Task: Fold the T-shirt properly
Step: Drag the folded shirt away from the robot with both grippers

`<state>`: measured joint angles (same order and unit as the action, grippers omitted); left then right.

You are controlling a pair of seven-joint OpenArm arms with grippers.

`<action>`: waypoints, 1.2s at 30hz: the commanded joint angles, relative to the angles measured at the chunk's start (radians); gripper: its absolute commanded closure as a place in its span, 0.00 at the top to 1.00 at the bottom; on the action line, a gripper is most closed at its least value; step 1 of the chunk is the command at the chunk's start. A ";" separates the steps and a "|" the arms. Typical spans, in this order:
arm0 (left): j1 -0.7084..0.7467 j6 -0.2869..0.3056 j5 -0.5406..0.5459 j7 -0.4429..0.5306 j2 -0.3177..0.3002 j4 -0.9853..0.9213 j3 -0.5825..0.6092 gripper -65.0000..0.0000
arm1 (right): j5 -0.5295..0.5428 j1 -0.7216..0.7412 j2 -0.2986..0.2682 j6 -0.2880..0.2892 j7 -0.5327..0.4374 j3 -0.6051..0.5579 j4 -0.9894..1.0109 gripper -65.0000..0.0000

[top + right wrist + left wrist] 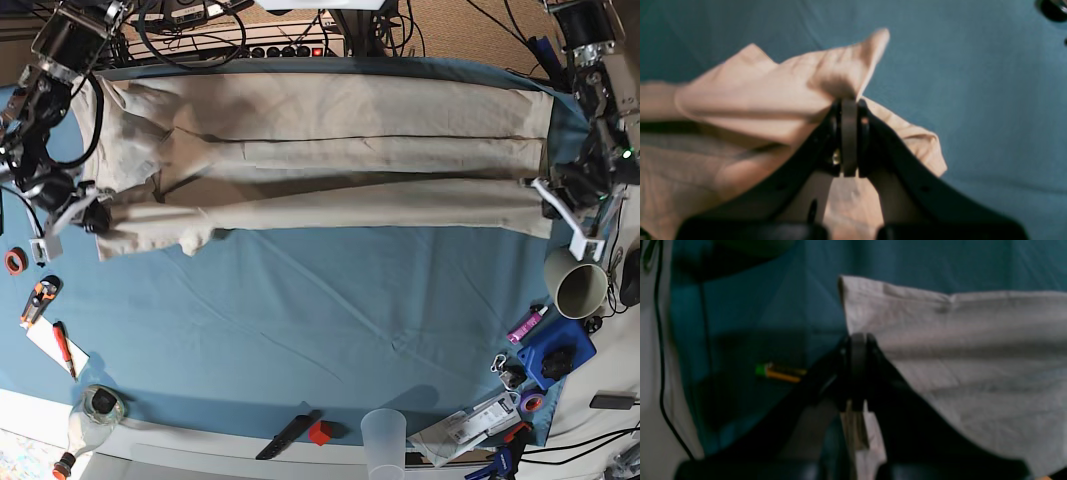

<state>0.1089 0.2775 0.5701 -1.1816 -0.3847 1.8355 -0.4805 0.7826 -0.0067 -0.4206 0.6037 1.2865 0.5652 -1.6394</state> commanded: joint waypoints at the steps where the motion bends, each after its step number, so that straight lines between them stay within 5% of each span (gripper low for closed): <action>1: -0.003 0.014 0.034 0.014 -0.018 0.020 -0.023 0.00 | 0.021 0.002 -0.025 0.005 -0.014 0.023 -0.029 0.00; 16: 0.050 0.038 0.089 -0.001 -0.018 0.020 -0.047 0.00 | 0.044 -0.275 0.006 0.006 0.019 0.113 -0.267 0.00; 36: 0.111 0.038 0.088 -0.007 -0.017 0.020 -0.047 0.00 | 0.043 -0.428 0.030 0.006 0.071 0.190 -0.277 0.00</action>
<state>0.2230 0.3183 0.6563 -1.1969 -0.3851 1.8381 -0.5194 0.8280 -0.4377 -0.3676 0.6071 1.3724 0.7441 -1.9003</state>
